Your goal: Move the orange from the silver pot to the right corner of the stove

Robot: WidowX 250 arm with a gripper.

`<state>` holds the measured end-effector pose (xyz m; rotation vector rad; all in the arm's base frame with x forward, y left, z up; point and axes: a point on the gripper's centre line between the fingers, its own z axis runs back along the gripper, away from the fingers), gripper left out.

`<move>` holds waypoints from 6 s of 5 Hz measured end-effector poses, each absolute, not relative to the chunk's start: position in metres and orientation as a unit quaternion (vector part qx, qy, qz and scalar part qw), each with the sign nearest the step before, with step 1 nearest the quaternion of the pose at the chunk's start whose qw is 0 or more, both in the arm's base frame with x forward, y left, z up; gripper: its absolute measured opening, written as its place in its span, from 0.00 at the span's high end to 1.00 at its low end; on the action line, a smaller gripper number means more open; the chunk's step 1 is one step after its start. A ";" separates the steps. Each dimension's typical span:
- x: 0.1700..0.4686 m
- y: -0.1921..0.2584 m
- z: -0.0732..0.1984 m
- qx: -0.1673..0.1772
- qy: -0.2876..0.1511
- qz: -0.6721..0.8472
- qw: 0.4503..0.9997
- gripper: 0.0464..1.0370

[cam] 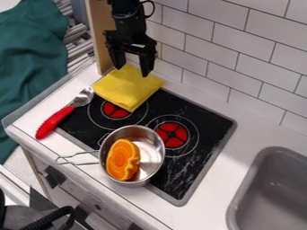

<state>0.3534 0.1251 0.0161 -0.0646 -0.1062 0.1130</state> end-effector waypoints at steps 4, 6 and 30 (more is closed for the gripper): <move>0.297 0.109 0.002 -0.013 -0.076 0.020 0.997 0.04; 0.267 0.079 0.024 0.030 -0.064 0.002 0.997 0.04; 0.226 0.027 -0.033 -0.064 -0.013 0.043 0.997 0.03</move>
